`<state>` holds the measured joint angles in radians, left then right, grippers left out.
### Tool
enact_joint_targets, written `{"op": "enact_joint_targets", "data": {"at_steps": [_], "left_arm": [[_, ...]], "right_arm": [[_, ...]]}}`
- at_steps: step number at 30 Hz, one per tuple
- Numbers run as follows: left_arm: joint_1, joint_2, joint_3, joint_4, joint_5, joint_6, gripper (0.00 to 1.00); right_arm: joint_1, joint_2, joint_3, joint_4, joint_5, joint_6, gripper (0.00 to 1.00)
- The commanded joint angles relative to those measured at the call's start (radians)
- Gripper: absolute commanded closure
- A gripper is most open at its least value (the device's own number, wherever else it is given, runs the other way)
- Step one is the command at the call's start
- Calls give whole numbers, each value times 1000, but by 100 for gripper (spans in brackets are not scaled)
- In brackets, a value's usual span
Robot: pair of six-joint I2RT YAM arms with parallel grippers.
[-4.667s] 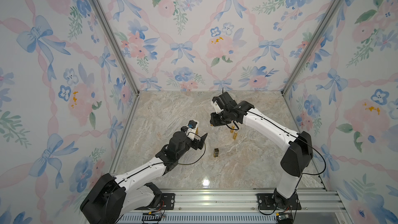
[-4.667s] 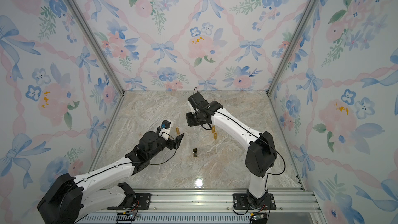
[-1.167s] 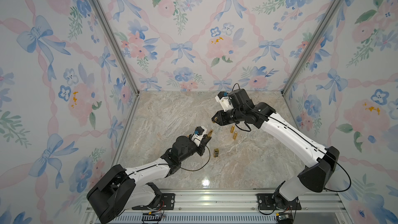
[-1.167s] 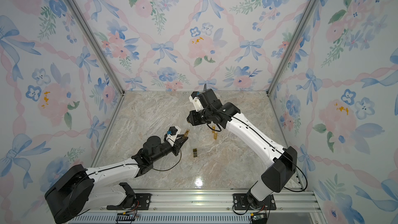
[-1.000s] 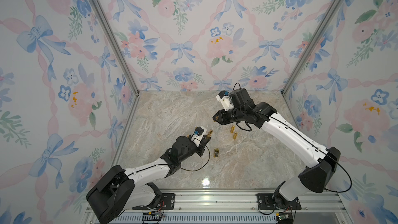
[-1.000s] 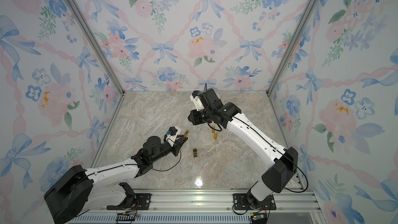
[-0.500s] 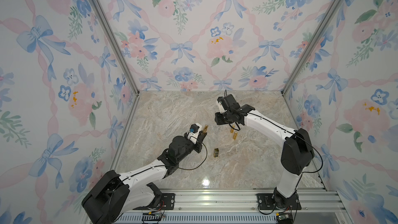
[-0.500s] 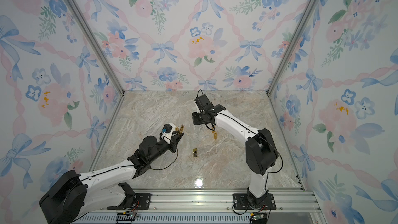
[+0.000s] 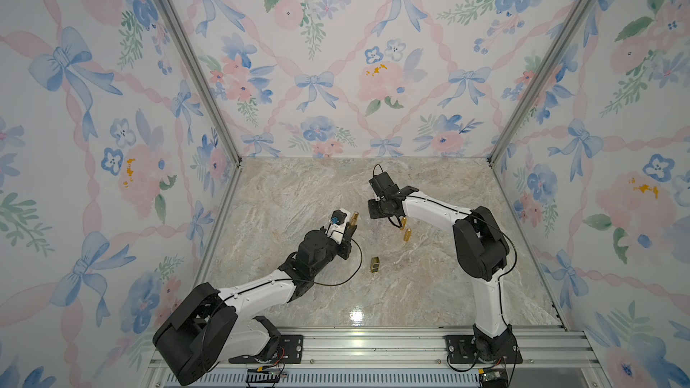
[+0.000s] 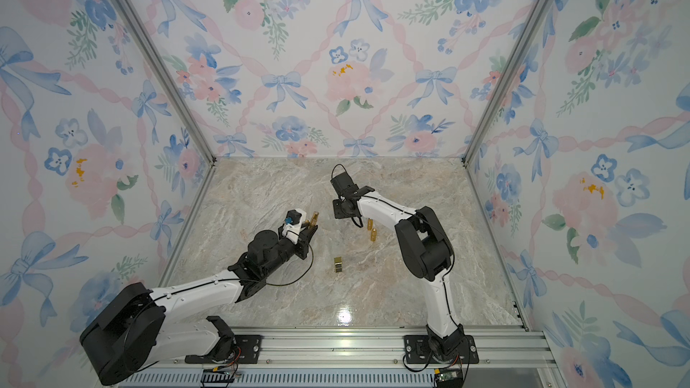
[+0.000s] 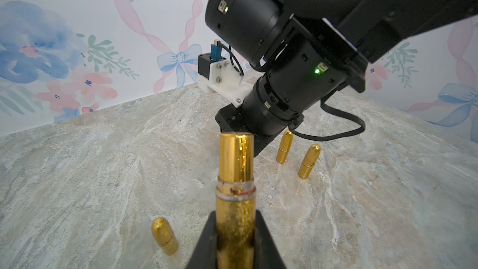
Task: Open the lipstick cap
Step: Place the cover at the center of the board.
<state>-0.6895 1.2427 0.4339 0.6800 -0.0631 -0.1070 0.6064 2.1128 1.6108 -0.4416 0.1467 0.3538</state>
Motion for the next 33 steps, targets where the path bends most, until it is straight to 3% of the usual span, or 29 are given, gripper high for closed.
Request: {"op": "enact_joint_targets", "data": {"at_steps": [1, 13, 33], "left_arm": [[9, 15, 30, 19, -22, -5, 100], [17, 22, 21, 38, -24, -18, 100], [24, 15, 9, 49, -21, -19, 100]], "right_arm": [[-17, 42, 47, 20, 43, -14, 79], [-19, 142, 151, -25, 73, -46, 78], [-7, 167, 131, -19, 70, -46, 73]]}}
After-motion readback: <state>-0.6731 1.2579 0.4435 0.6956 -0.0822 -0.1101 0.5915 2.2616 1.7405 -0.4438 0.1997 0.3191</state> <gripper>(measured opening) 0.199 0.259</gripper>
